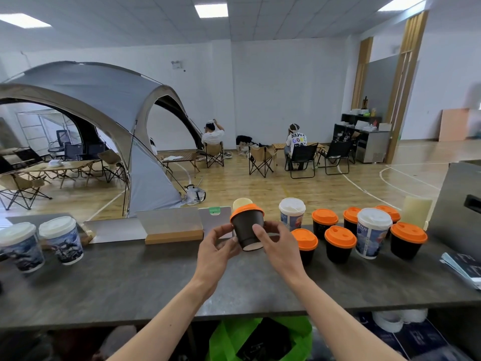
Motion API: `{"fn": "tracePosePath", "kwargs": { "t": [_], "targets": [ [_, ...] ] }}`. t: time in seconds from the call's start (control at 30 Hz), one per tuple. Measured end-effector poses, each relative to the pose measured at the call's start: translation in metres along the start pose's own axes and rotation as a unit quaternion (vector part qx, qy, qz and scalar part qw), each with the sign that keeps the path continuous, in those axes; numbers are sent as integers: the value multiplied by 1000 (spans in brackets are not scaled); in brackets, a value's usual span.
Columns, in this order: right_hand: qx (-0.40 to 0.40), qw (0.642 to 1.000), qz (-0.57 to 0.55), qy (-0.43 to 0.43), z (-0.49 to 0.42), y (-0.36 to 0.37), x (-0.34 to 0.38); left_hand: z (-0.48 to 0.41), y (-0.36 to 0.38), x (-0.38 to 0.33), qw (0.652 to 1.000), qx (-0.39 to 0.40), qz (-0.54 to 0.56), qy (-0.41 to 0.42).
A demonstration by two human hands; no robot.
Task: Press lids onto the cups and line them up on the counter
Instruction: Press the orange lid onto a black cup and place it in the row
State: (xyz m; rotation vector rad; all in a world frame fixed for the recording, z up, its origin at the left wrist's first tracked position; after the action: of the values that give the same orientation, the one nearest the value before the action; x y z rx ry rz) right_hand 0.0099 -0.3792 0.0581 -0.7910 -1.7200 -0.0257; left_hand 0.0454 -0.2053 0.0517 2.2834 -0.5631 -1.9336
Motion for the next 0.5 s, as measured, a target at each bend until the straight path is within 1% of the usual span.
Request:
{"fn": "tracePosePath", "kwargs": {
  "t": [0.1,0.23,0.3,0.4,0.5],
  "targets": [
    [-8,999,-40,13,1,0,-1,2,-2,-4,1000,6,-8,4],
    [-3,999,-47,7,5,2,3,5,-1,-6,1000,7,-4,-5],
    [1,999,-41,7,9,3,6,7,-1,-8,1000,3,2,-4],
    [-20,1000,-9,-14,15,3,12,8,-5,-10,1000,-1,1,8],
    [-23,999,-11,-27,18,5,18,9,-11,-10,1000,-9,0,12]
  ]
}}
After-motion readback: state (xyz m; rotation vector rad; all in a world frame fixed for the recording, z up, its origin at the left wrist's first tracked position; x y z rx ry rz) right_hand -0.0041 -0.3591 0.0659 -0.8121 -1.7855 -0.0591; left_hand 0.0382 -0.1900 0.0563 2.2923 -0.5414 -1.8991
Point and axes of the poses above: each hand's wrist, its own z-axis away from the middle knuckle, its own y-axis out of the palm, x = y × z, the point moved 3 cm from there along -z, towards the middle knuckle, and after that the axes turned 11 degrees about z, right-handed, at the moved point
